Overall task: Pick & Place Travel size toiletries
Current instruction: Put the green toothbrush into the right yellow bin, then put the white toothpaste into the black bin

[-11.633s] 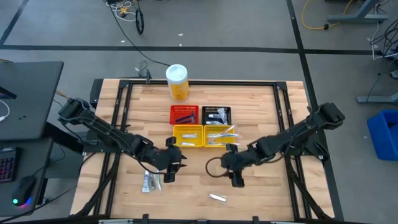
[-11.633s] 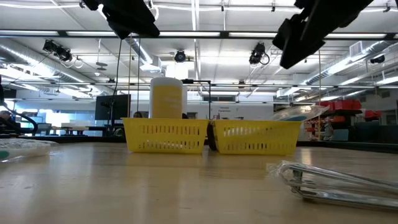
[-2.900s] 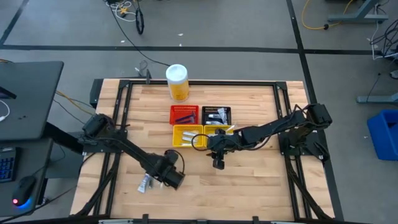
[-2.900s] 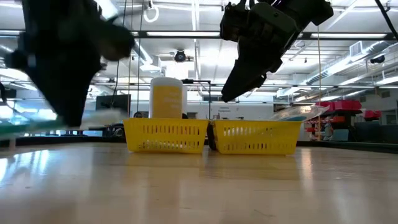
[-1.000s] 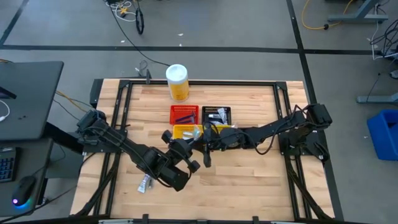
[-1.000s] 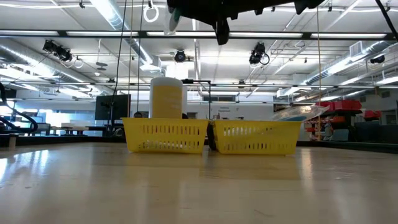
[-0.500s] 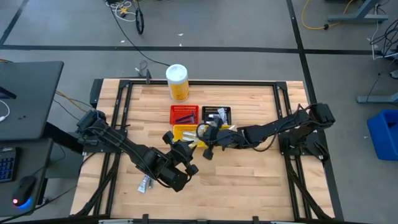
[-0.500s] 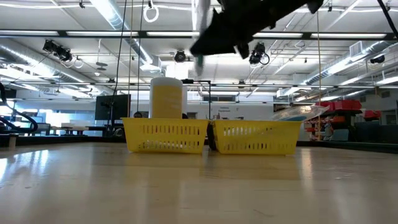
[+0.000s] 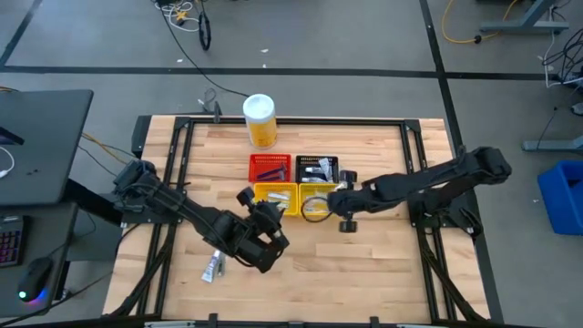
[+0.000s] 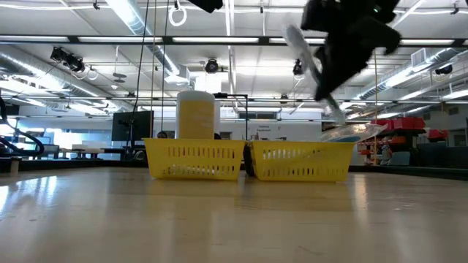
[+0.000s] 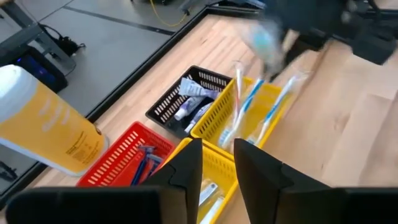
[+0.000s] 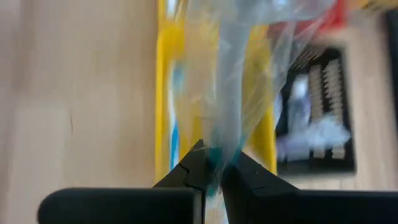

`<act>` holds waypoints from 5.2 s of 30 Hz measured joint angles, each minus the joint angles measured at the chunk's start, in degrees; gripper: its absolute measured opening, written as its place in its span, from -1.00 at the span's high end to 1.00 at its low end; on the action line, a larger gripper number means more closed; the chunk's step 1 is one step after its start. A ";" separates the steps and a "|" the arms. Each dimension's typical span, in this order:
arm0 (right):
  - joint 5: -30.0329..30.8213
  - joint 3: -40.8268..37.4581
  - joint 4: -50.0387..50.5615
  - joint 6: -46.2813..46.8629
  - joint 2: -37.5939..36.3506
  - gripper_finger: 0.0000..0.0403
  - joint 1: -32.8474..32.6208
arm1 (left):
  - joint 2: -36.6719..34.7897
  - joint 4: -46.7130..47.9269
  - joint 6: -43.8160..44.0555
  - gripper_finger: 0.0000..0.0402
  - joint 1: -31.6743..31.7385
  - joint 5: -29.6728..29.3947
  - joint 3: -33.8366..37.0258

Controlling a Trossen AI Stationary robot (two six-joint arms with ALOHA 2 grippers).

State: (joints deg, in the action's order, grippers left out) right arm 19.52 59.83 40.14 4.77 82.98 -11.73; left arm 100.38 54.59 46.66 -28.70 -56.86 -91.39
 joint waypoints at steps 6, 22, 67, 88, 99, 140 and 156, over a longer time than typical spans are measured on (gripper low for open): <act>2.79 0.06 13.30 -10.71 0.92 0.85 0.25 | 0.00 0.11 -0.65 0.55 2.50 3.09 0.00; -12.17 5.29 20.63 -7.94 4.99 0.84 7.96 | 0.00 0.46 -5.23 0.56 8.37 4.13 0.00; -15.60 9.51 5.52 -9.59 4.70 -0.03 4.03 | -0.17 35.53 2.51 0.19 7.85 18.73 1.04; -15.64 9.20 -1.57 -6.50 4.72 -0.02 0.71 | -16.86 -6.59 23.06 0.13 2.64 48.27 39.24; -15.66 9.20 -1.64 -5.17 4.72 0.03 0.71 | -17.25 -15.14 38.18 0.09 -4.79 56.67 46.00; -15.68 9.20 -4.27 -5.19 4.72 0.07 0.72 | -17.20 -25.56 58.17 0.28 -18.50 49.60 53.81; -18.94 9.16 -14.20 1.50 8.06 0.03 0.71 | -18.35 -25.34 59.07 0.48 -17.16 29.72 51.25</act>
State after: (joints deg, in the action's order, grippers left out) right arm 0.58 68.99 25.94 6.27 91.04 -11.03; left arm 82.02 29.25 105.73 -45.87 -27.14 -40.14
